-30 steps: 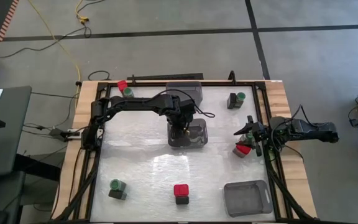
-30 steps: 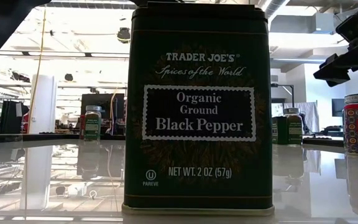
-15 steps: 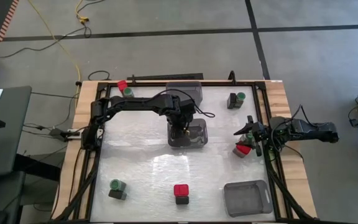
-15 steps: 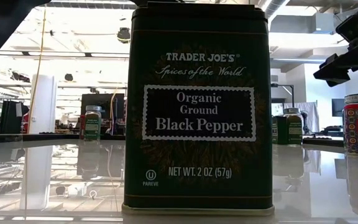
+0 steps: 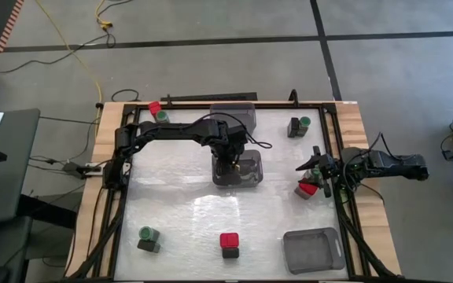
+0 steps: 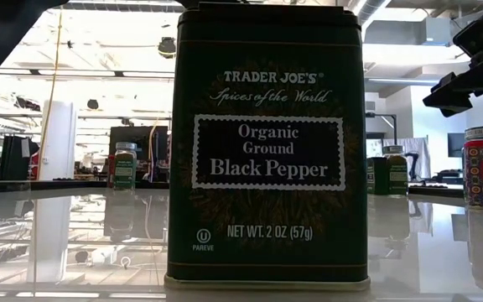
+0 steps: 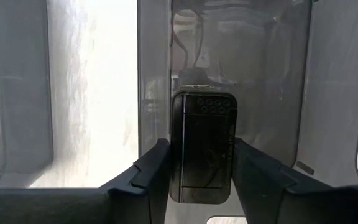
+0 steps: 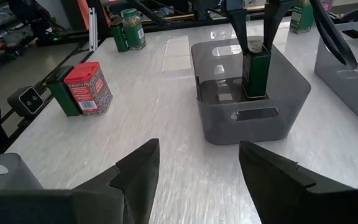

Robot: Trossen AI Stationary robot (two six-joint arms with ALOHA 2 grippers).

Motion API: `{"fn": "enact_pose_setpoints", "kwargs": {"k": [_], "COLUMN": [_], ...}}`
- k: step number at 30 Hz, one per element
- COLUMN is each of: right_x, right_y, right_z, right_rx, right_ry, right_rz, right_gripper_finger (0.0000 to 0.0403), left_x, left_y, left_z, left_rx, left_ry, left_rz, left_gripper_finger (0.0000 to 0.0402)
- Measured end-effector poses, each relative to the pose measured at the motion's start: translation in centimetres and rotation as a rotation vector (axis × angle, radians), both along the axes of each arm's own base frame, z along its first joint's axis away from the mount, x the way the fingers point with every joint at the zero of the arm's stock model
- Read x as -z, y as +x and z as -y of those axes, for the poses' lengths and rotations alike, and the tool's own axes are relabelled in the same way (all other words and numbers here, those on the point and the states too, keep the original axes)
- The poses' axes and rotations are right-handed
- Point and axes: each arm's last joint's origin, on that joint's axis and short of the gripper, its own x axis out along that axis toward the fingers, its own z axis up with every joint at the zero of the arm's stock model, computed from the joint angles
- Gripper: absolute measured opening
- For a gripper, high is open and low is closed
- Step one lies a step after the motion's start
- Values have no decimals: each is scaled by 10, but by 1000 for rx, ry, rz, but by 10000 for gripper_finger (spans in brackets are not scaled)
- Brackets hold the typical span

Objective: Sort spices by type
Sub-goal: Put the black seasoning can into the middle left black bin, then put the green seasoning bottle into the top black bin

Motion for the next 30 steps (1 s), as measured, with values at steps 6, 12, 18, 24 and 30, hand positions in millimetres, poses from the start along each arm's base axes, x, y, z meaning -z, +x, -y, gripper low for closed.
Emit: {"fn": "enact_pose_setpoints", "kwargs": {"k": [6,12,18,24,30], "right_x": [0,0,0,0,0], "right_y": [0,0,0,0,0], "right_z": [0,0,0,0,0], "right_rx": [0,0,0,0,0], "right_ry": [0,0,0,0,0], "right_rz": [-1,-1,0,0,0], "right_gripper_finger": [249,249,249,249,249], "left_x": [0,0,0,-19,-51], "left_y": [0,0,0,-7,-21], "left_z": [0,0,0,1,2], "left_rx": [7,13,5,1,-39], "left_ry": [2,4,2,17,60], "left_rz": [0,0,1,50,124], "left_gripper_finger": [190,216,218,219,219]}}
